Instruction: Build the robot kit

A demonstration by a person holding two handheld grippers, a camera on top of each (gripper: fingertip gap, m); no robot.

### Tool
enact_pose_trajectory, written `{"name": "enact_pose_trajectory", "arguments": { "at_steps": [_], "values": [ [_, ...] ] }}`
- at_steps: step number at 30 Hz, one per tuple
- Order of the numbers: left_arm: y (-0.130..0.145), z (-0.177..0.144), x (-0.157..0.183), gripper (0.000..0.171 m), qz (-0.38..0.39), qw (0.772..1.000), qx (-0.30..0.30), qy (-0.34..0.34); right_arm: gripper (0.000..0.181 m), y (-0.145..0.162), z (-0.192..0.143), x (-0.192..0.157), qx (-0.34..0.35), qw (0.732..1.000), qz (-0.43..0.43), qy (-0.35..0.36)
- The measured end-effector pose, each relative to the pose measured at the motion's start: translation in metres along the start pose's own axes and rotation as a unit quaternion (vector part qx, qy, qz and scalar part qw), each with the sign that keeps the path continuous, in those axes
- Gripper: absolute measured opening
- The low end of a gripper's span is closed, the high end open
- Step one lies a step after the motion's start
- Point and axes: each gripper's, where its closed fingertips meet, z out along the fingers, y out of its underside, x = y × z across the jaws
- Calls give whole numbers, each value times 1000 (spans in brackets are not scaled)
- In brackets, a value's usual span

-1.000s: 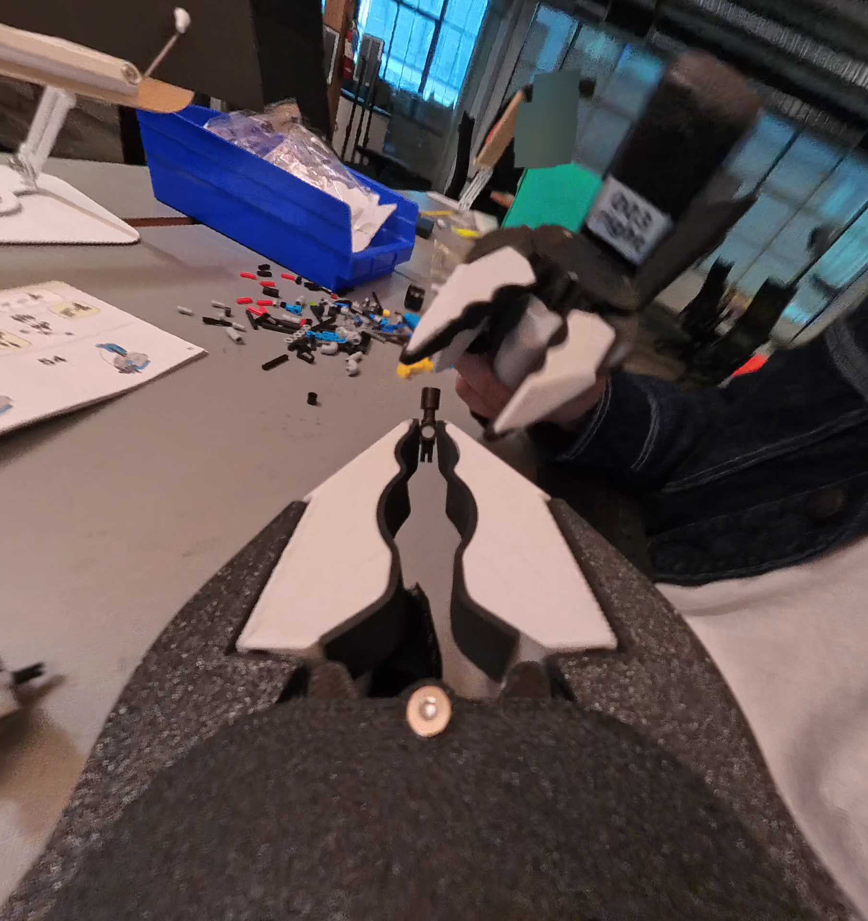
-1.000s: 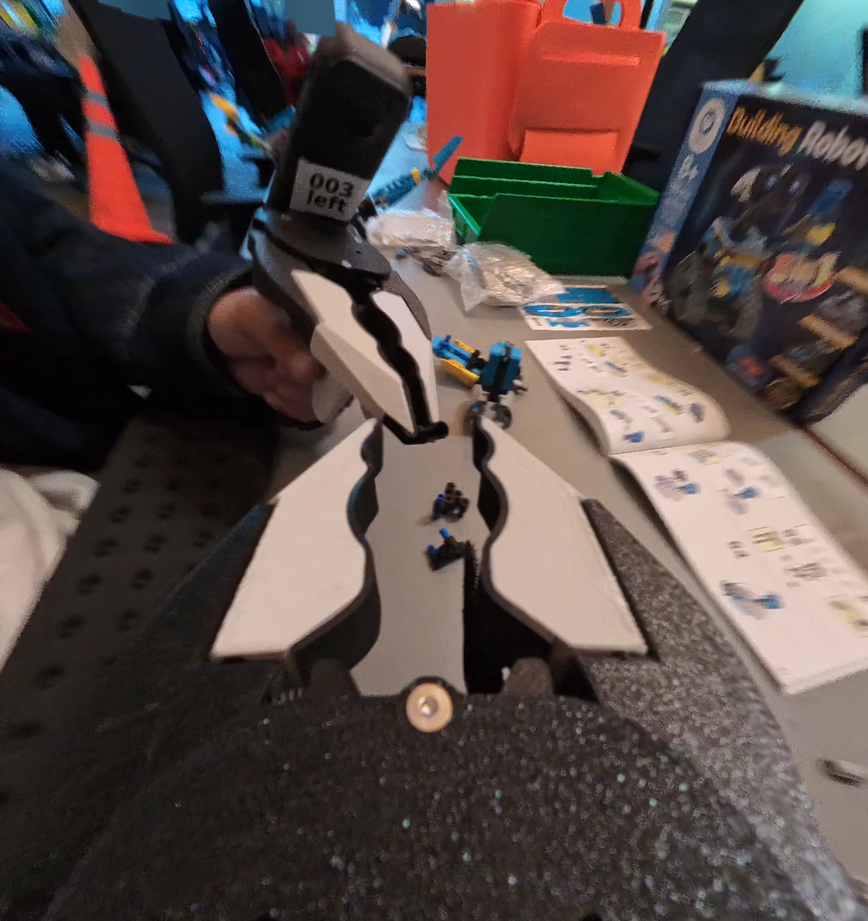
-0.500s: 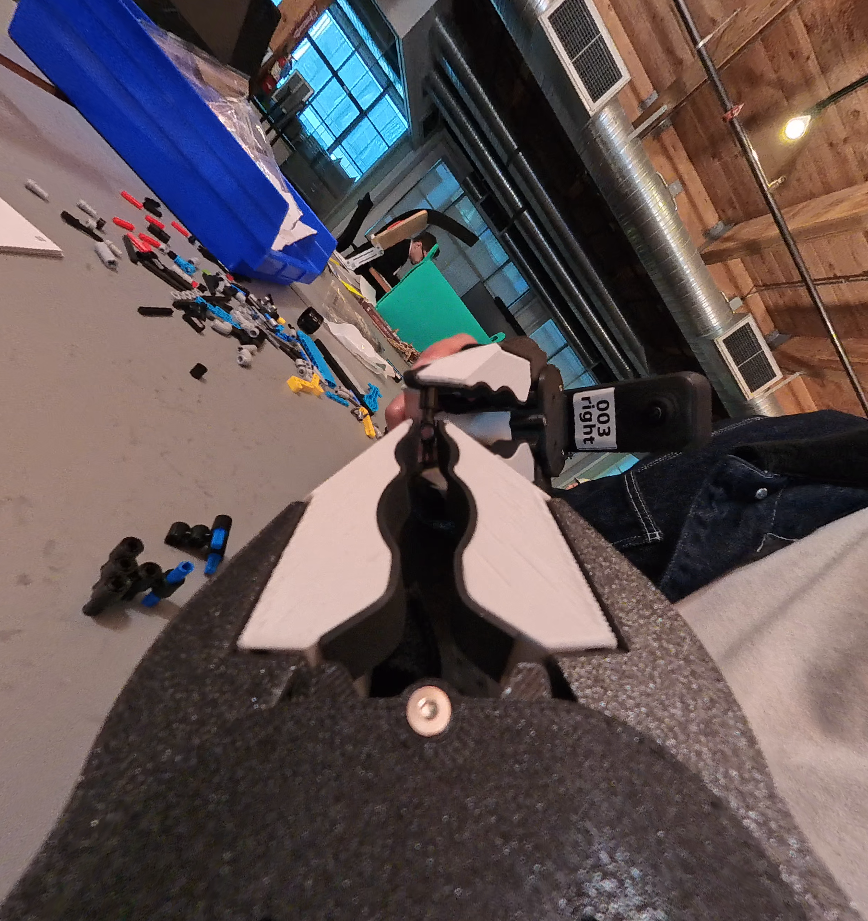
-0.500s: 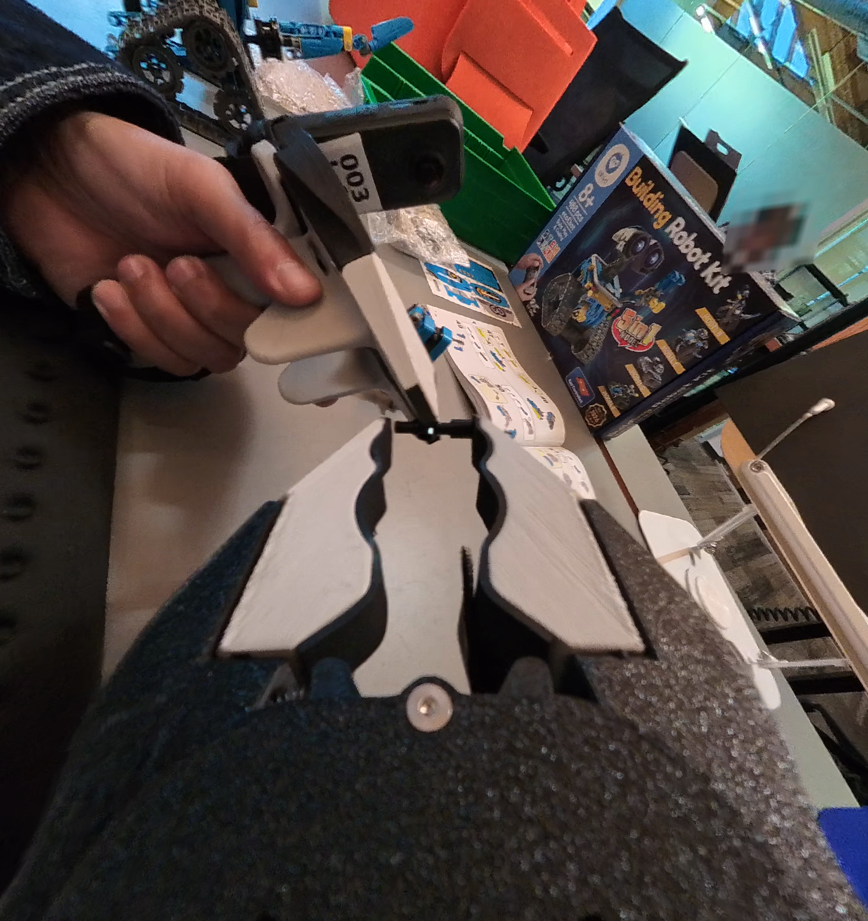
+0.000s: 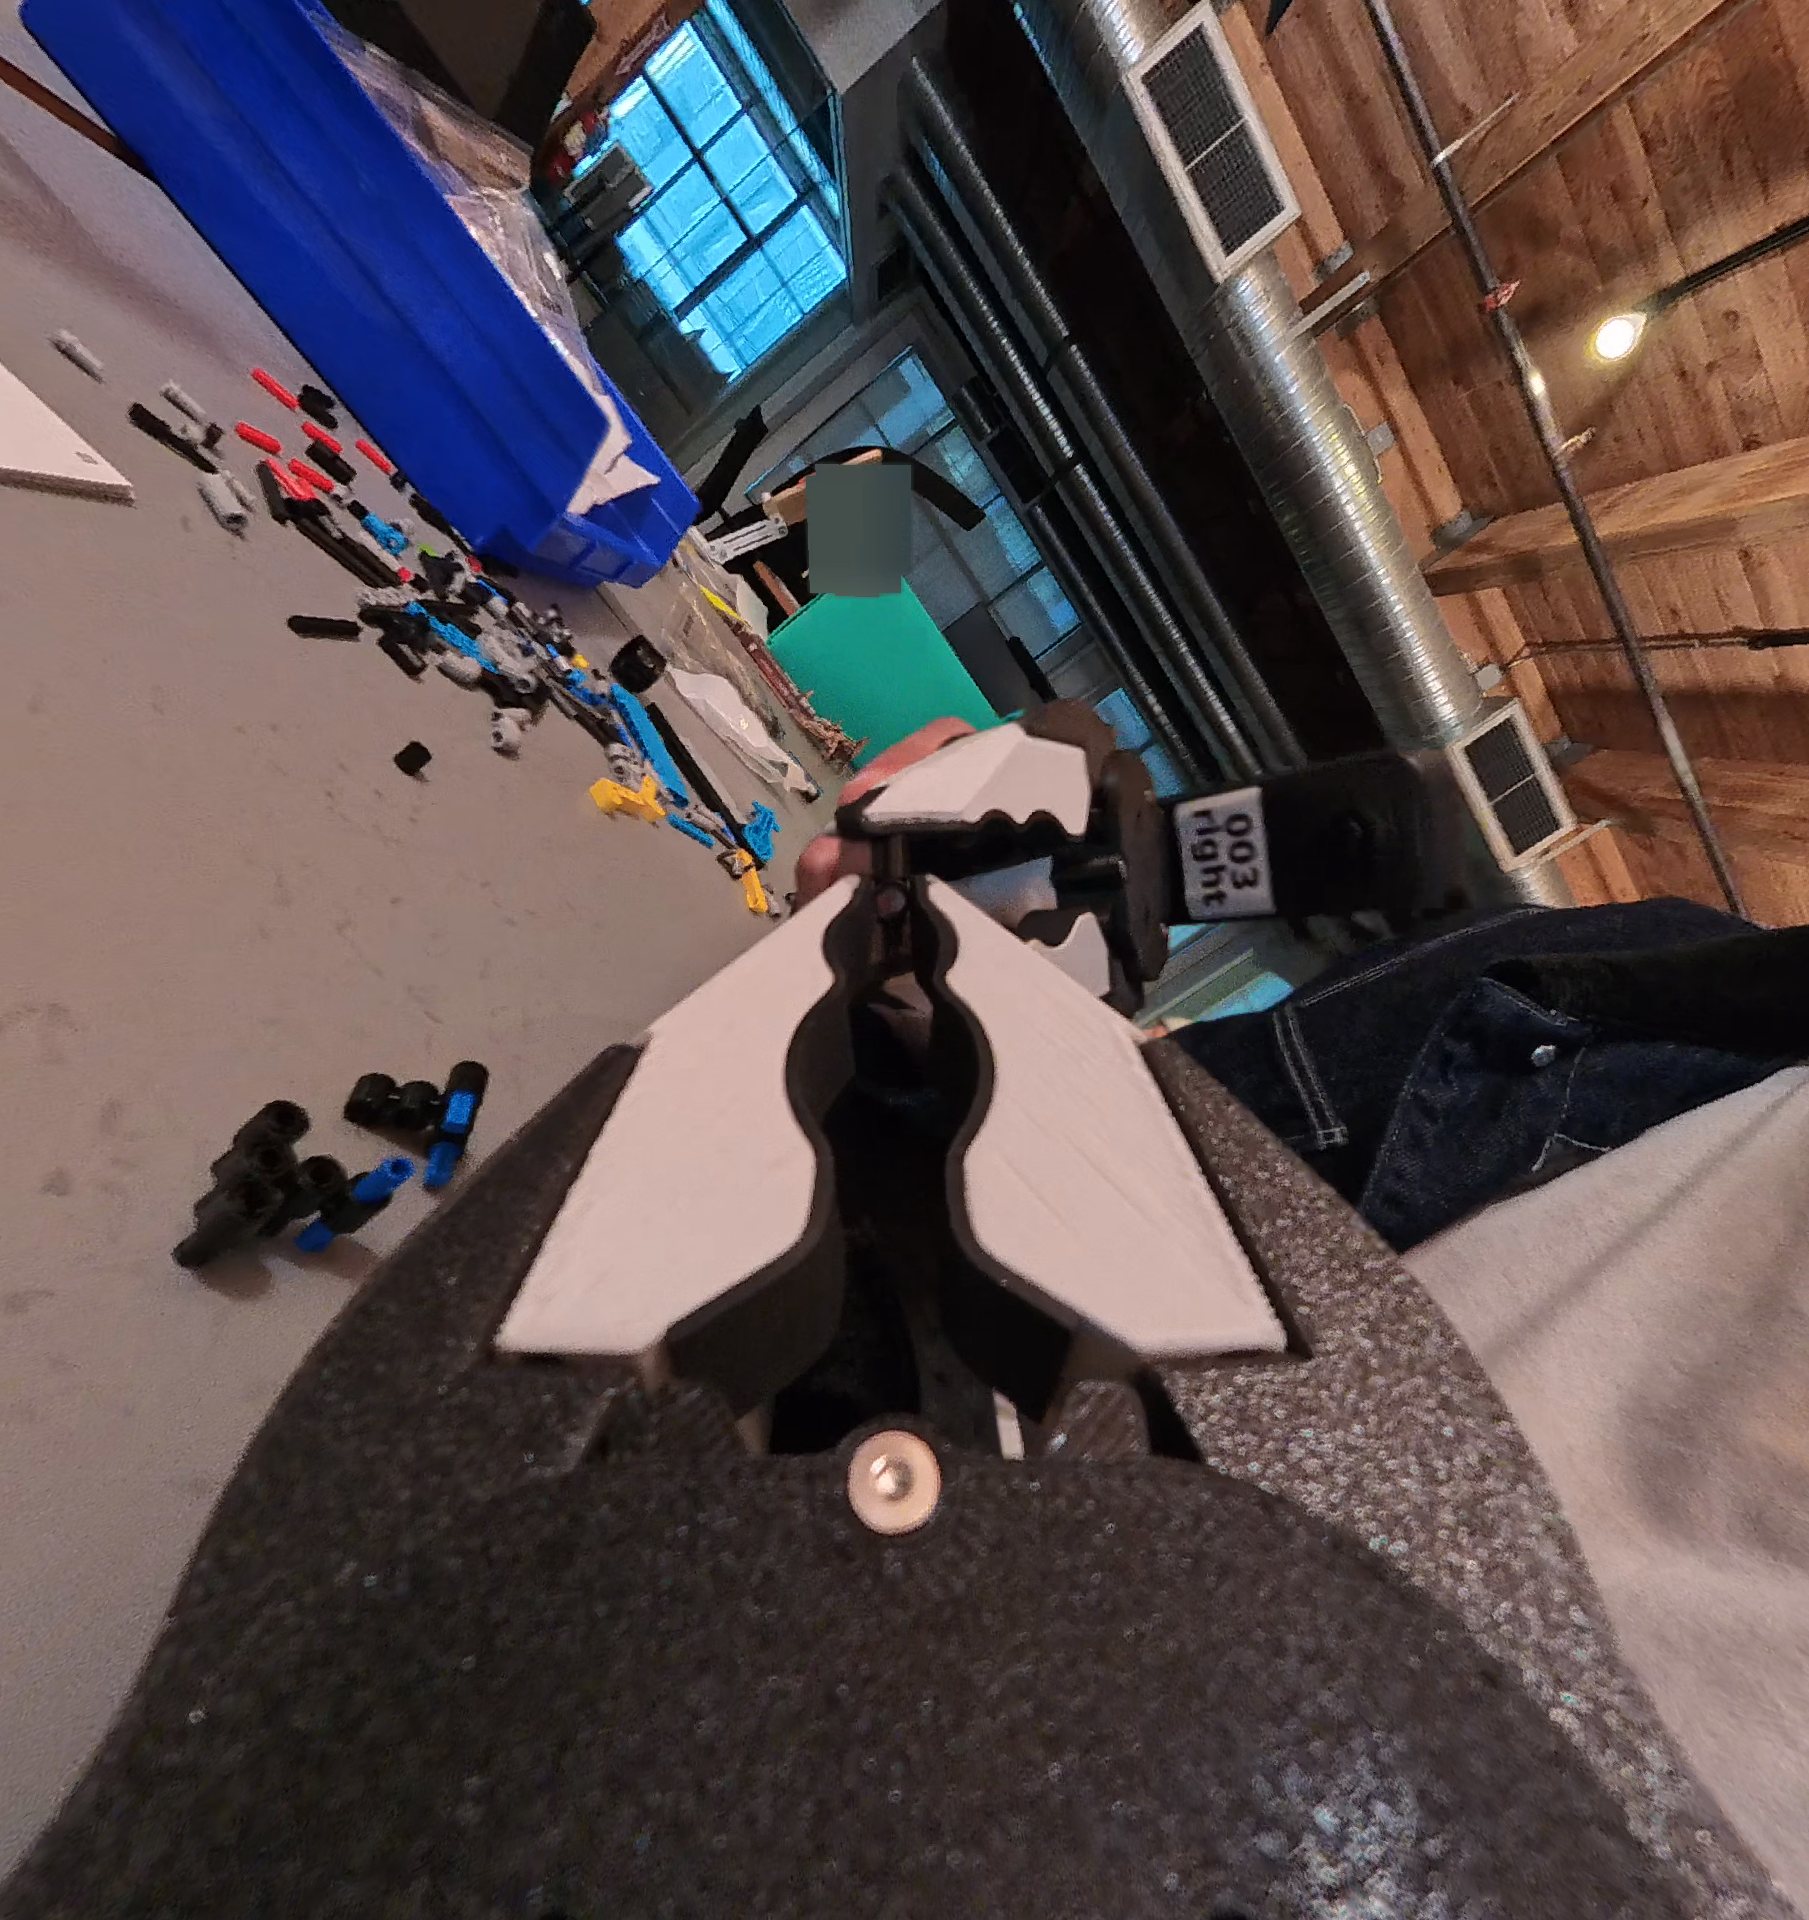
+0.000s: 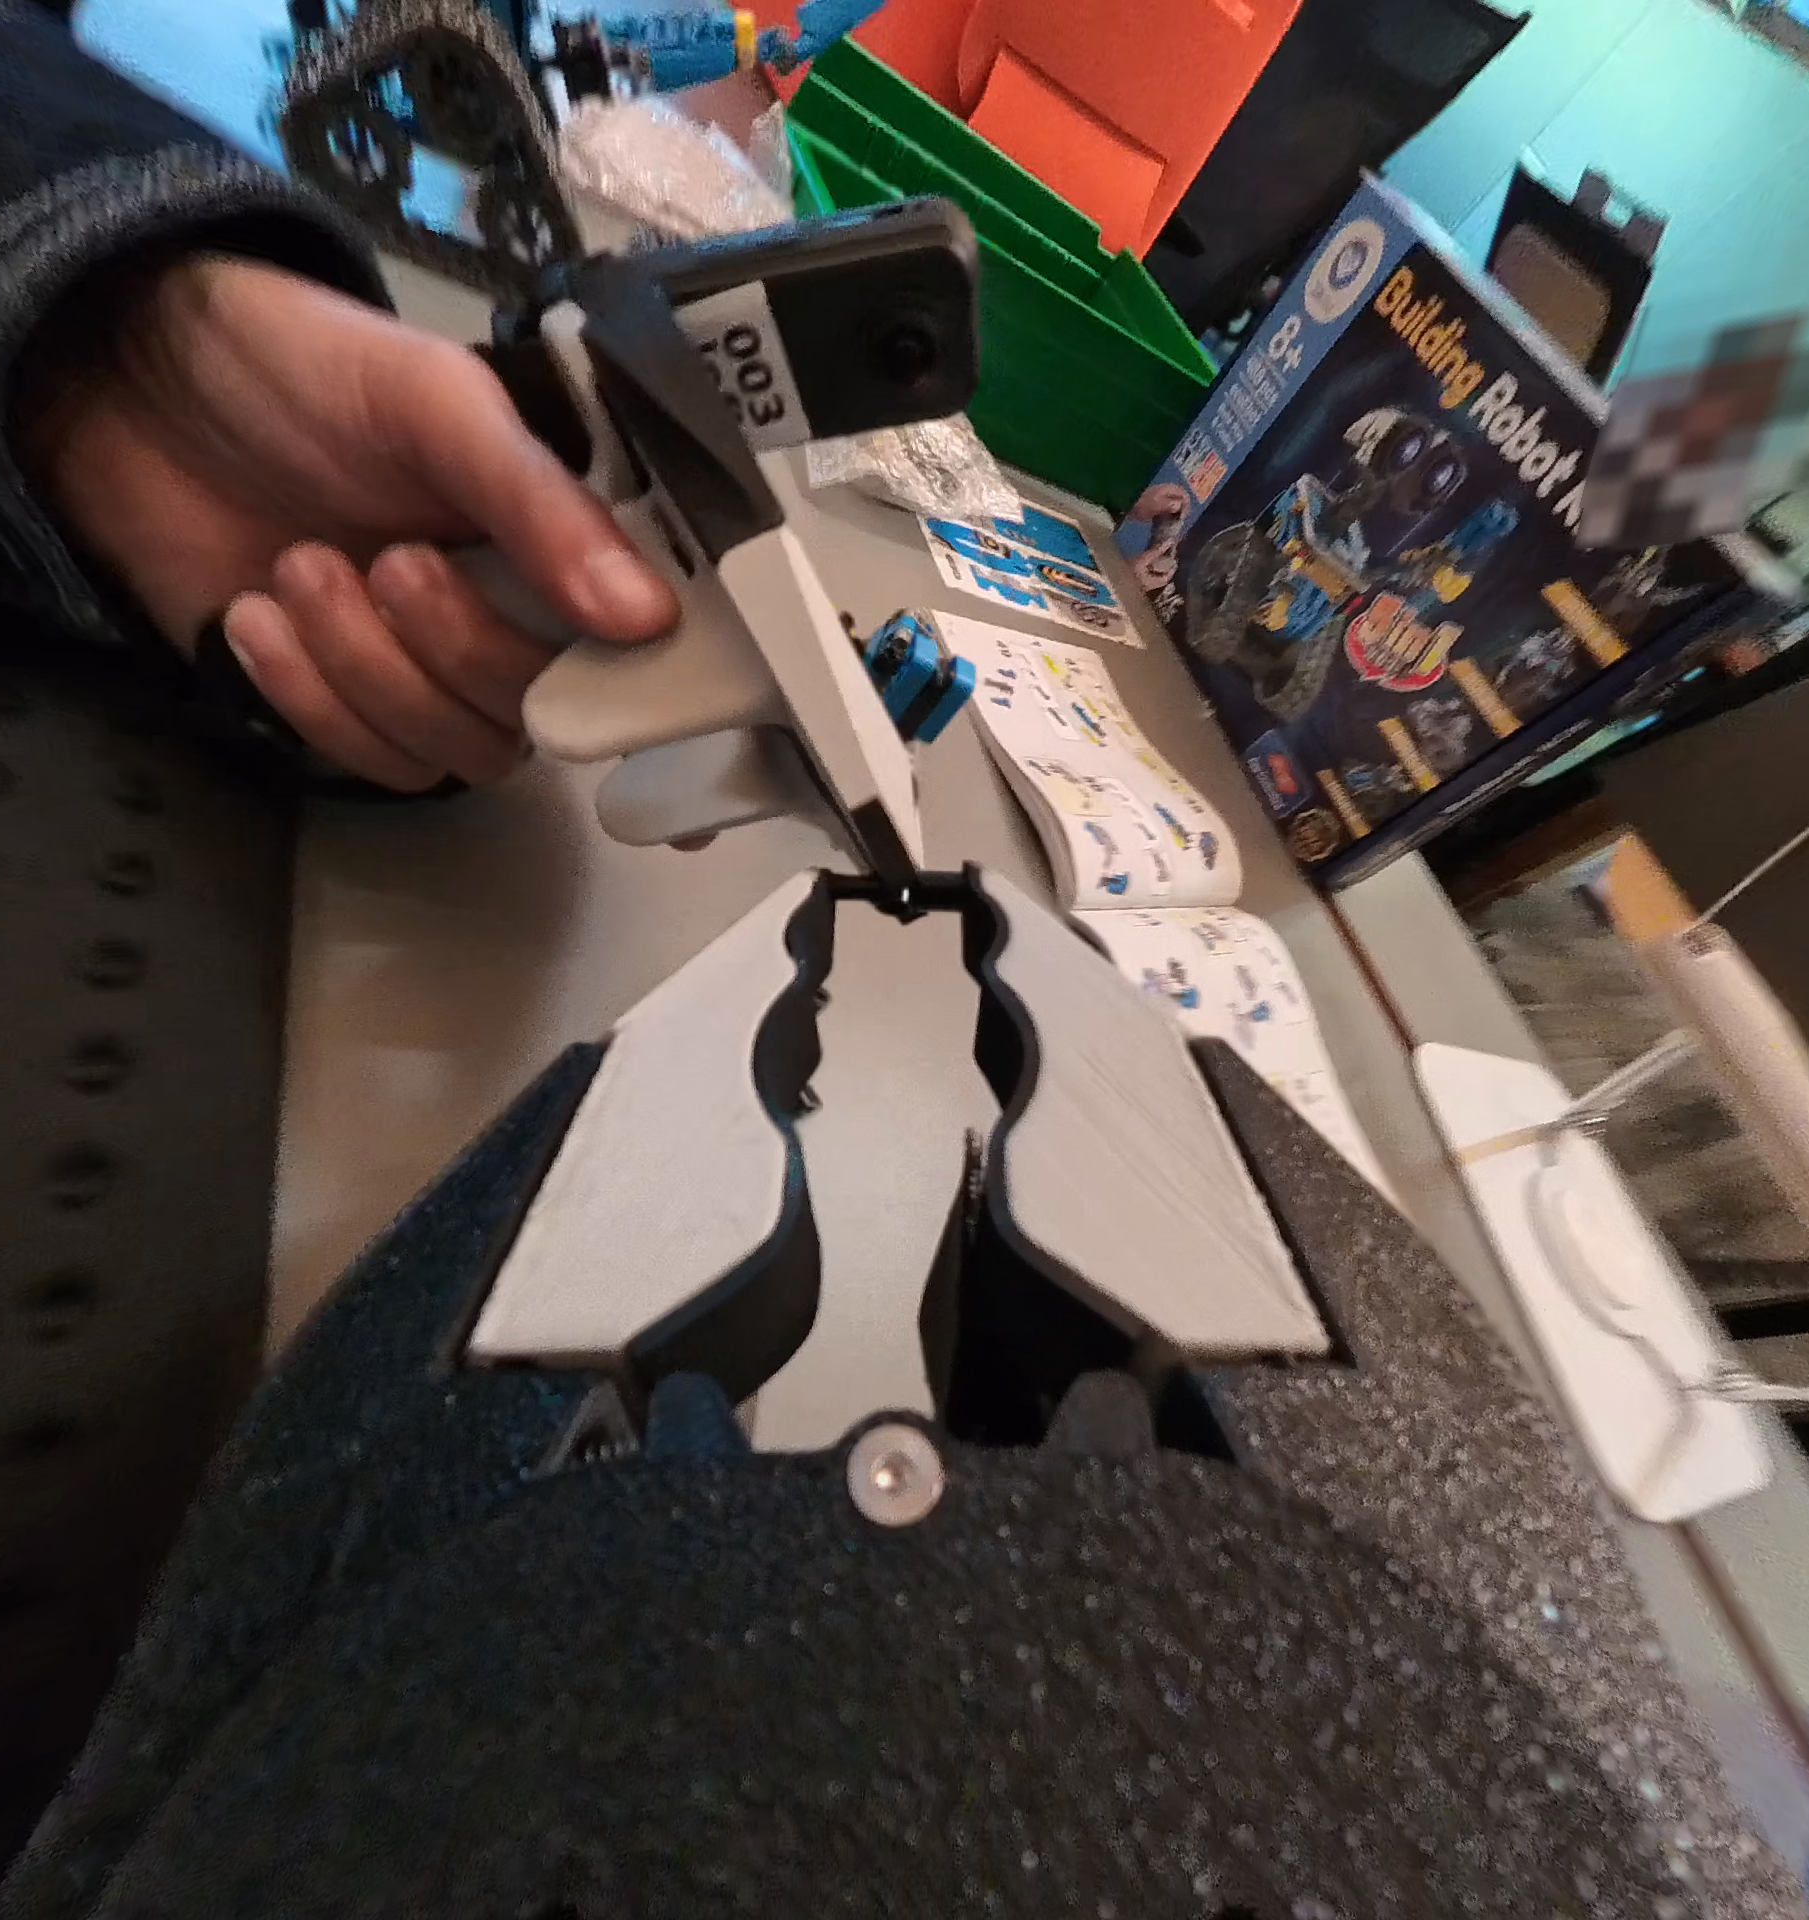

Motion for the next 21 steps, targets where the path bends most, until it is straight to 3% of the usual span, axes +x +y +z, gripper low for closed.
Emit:
{"name": "enact_pose_trajectory", "arguments": {
  "at_steps": [2, 4, 7, 10, 12, 21],
  "values": [
    [-4, -1, 2, 6, -3, 1000, 11, 8, 24, -5, 0, 3, 23, 998, 56, -8],
    [-8, -4, 0, 6, -7, 1000, 24, 5, 47, -7, -2, 8, 38, 995, 87, 2],
    [-9, -5, 0, 6, -26, 999, 29, 17, 59, -8, 0, 9, 28, 997, 70, 30],
    [-8, -3, 4, 6, -44, 998, 28, 38, 55, -7, 10, 4, 4, 998, 19, 54],
    [-8, -4, 7, 6, -49, 997, 28, 46, 36, -7, 8, 10, 4, 997, 10, 75],
    [-2, -2, 15, 6, -28, 998, 6, 56, 17, -8, -12, 9, 34, 999, 11, 36]
  ]
}}
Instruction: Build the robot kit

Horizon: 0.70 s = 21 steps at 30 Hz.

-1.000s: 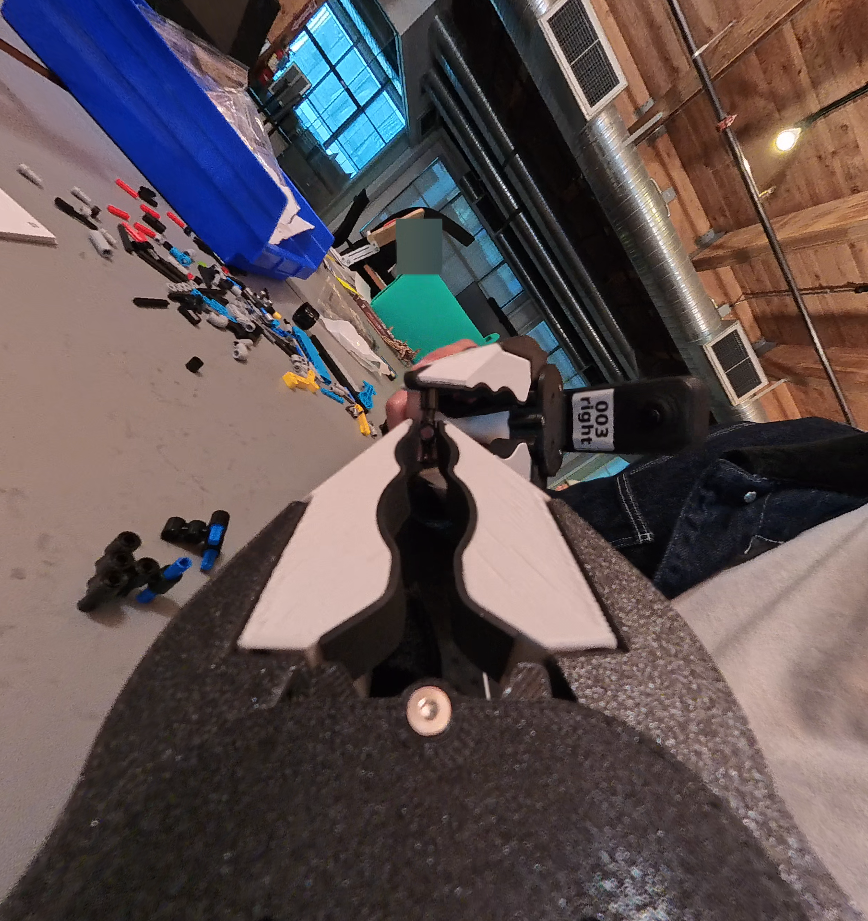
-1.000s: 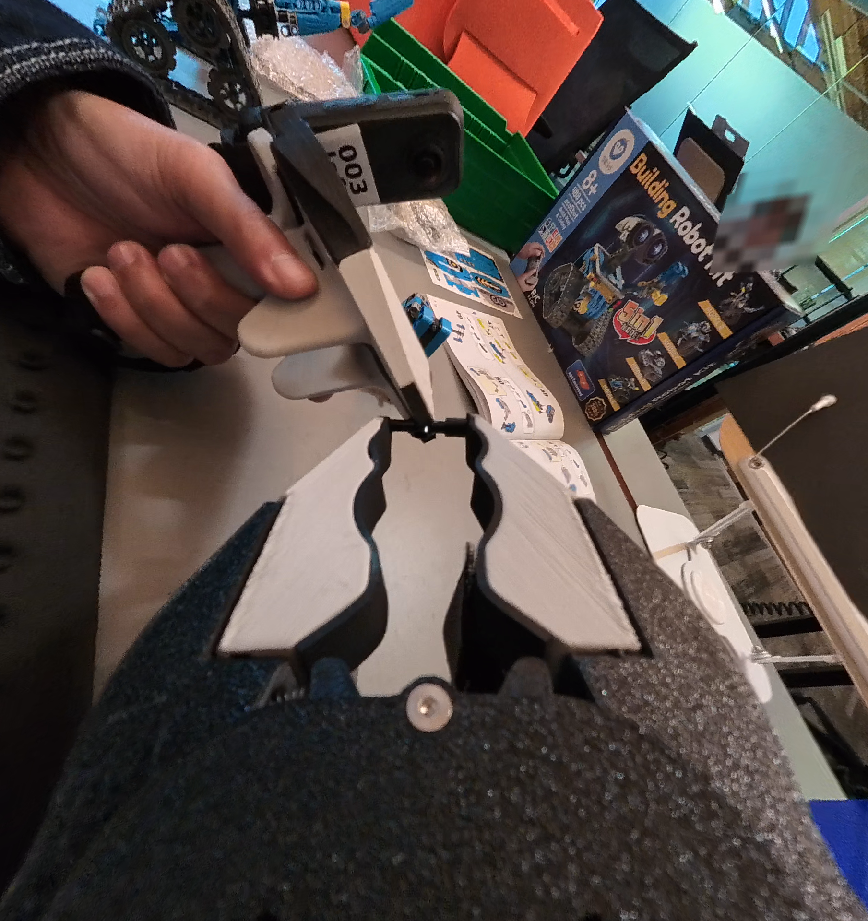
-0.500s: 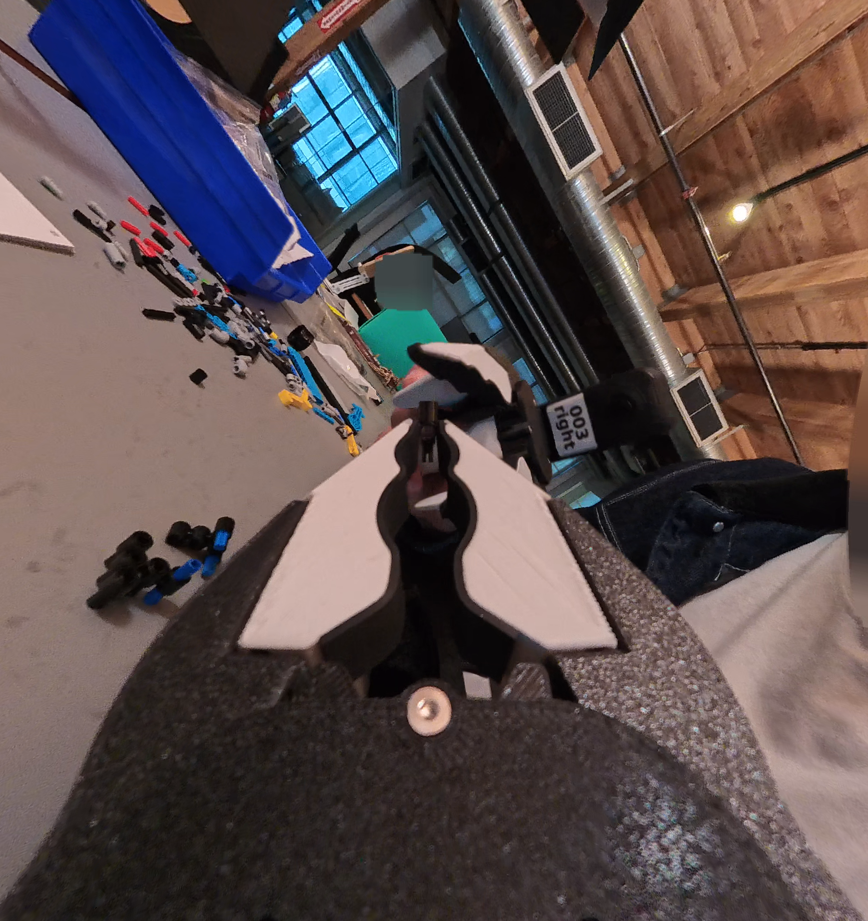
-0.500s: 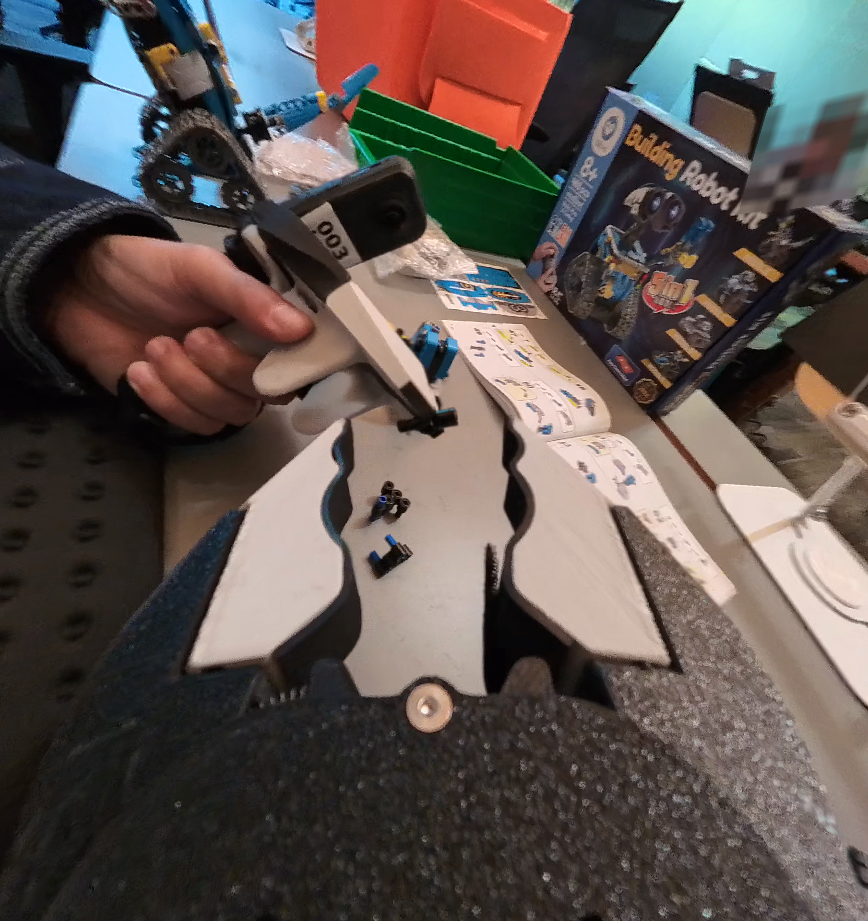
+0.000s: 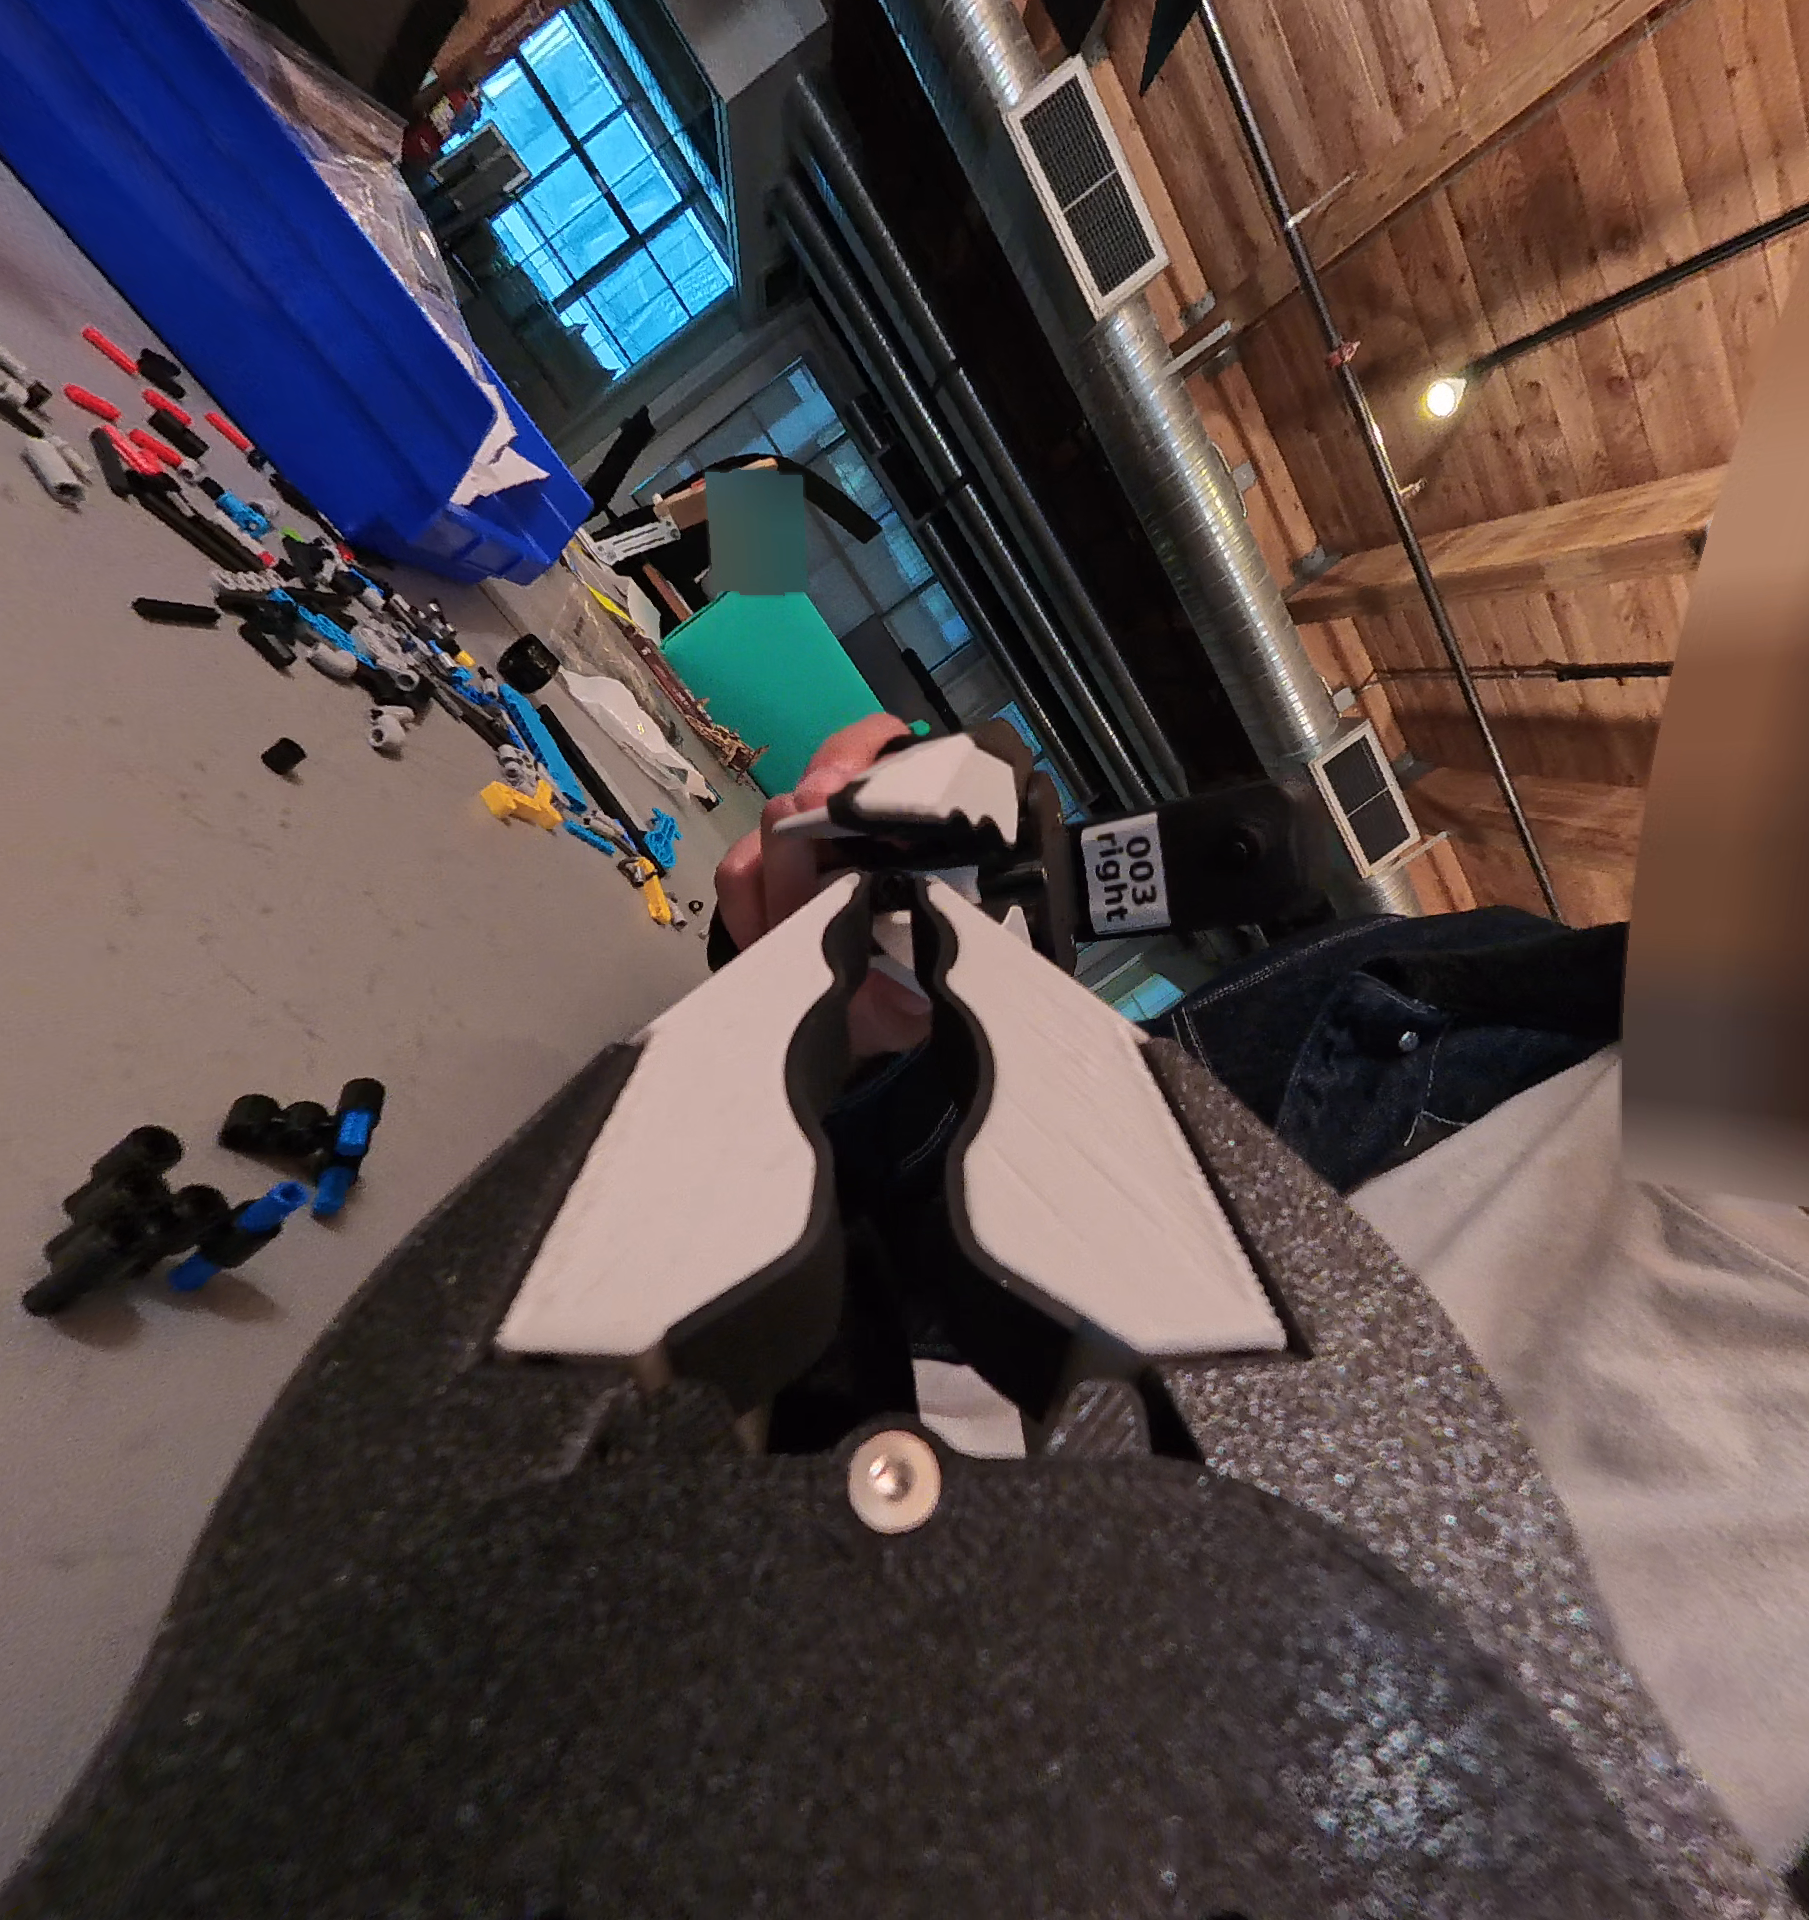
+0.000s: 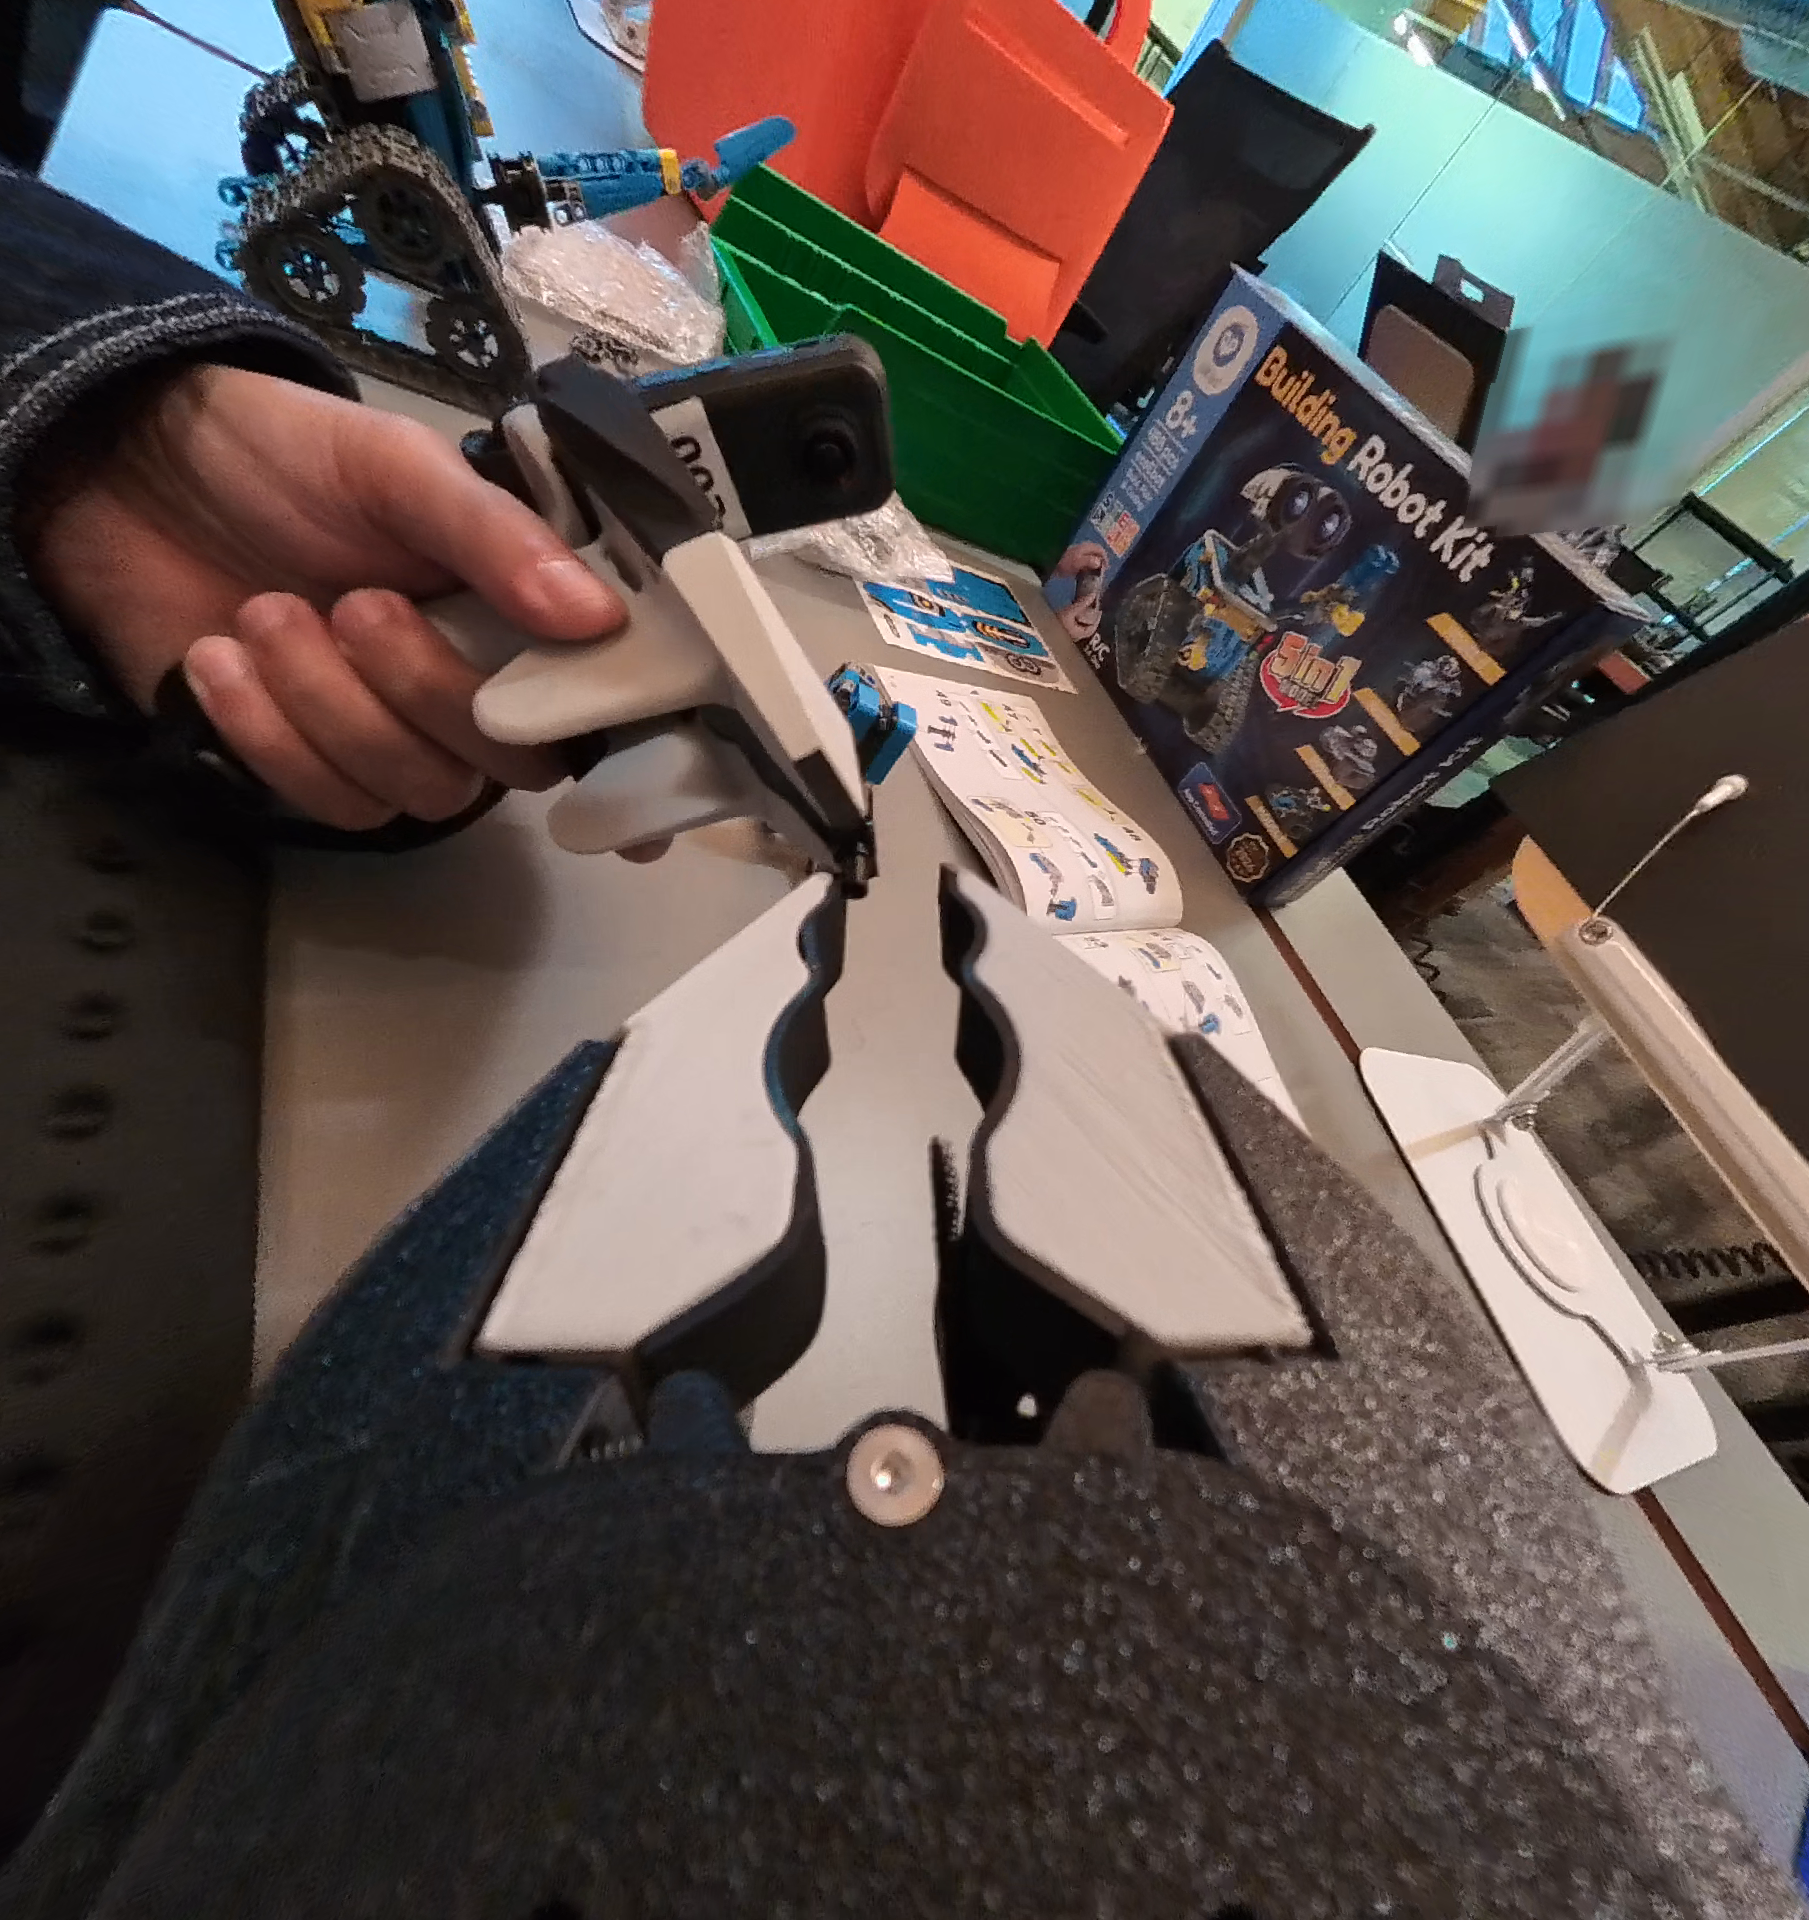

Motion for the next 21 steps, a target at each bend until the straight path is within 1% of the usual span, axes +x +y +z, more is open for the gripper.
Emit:
{"name": "enact_pose_trajectory", "arguments": {
  "at_steps": [2, 4, 7, 8, 10, 14, 15, 17, 18, 19, 21],
  "values": [
    [0, 0, 2, 6, 9, 1000, -4, 2, 11, -3, -1, -3, 10, 1000, -9, -1],
    [2, 0, 1, 6, 24, 1000, -11, -10, 4, -2, -1, -8, 11, 1000, -19, -10],
    [7, 0, 2, 6, 48, 998, -34, -19, 3, -2, -4, -11, 13, 999, -43, -21],
    [9, 0, -1, 6, 64, 996, -48, -34, 3, 0, -4, -12, 7, 998, -57, -28],
    [18, -1, -6, 6, 107, 988, -88, -64, 3, 8, -5, -18, -13, 994, -90, -51],
    [26, -3, -9, 7, 199, 965, -131, -107, 3, 13, -5, -25, -31, 990, -115, -73],
    [26, -4, -10, 7, 214, 961, -134, -115, 3, 14, -4, -25, -33, 990, -117, -71],
    [29, -5, -13, 7, 233, 953, -144, -131, 5, 19, -6, -27, -37, 992, -85, -88],
    [28, -7, -18, 7, 246, 946, -148, -149, 11, 29, -7, -20, -57, 993, -58, -90],
    [28, -8, -22, 7, 263, 938, -152, -166, 18, 48, -9, -7, -89, 992, -30, -89],
    [28, -10, -28, 7, 302, 919, -161, -196, 21, 101, -17, 33, -188, 980, 45, -57]
  ]
}}
